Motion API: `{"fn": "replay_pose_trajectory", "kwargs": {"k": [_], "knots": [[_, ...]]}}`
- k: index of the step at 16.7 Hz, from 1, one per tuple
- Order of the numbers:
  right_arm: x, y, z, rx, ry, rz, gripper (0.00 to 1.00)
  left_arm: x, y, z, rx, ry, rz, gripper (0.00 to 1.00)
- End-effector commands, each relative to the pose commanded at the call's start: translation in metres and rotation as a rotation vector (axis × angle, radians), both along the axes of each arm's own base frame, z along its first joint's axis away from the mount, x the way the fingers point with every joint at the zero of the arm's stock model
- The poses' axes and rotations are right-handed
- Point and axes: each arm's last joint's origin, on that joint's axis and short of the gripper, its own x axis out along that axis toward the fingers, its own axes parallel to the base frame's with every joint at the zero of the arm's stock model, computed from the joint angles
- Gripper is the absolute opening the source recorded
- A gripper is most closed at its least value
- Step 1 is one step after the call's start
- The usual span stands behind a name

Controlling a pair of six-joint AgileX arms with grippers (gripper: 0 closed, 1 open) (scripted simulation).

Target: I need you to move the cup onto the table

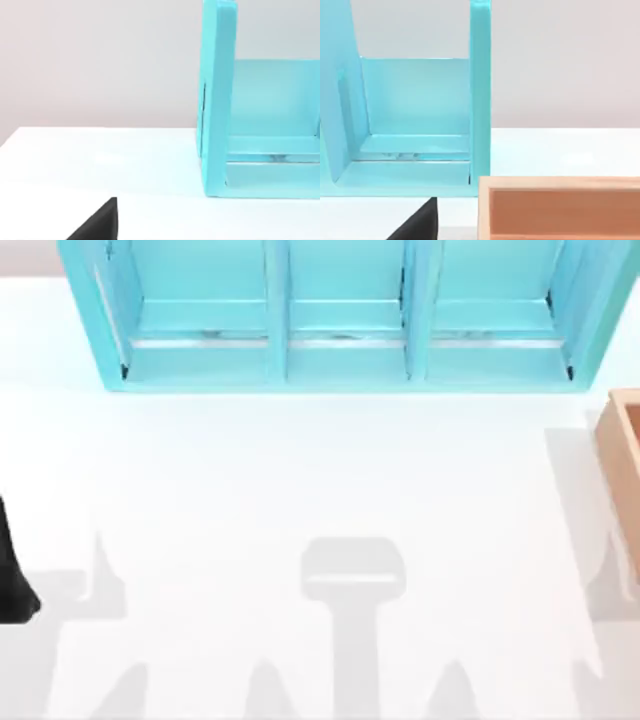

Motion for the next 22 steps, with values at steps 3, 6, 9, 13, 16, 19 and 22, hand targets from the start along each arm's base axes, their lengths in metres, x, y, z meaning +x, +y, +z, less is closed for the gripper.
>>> {"fn": "replay_pose_trajectory", "kwargs": {"k": [3,6,9,13,16,19,22], "knots": [[0.0,0.0,0.002,-0.004,0.011,-0.004,1.0,0.0,0.0,0.0,0.0,0.0,0.0,1.0],[0.001,-0.004,0.018,-0.033,0.101,-0.034,1.0,0.0,0.0,0.0,0.0,0.0,0.0,1.0],[0.008,-0.01,0.046,-0.076,0.278,-0.075,1.0,0.0,0.0,0.0,0.0,0.0,0.0,1.0],[0.041,-0.025,0.08,-0.112,0.646,-0.113,1.0,0.0,0.0,0.0,0.0,0.0,0.0,1.0],[0.078,-0.045,0.092,-0.104,0.958,-0.11,1.0,0.0,0.0,0.0,0.0,0.0,0.0,1.0],[0.113,-0.069,0.095,-0.074,1.22,-0.085,1.0,0.0,0.0,0.0,0.0,0.0,0.0,1.0],[0.141,-0.093,0.094,-0.037,1.406,-0.051,1.0,0.0,0.0,0.0,0.0,0.0,0.0,1.0]]}}
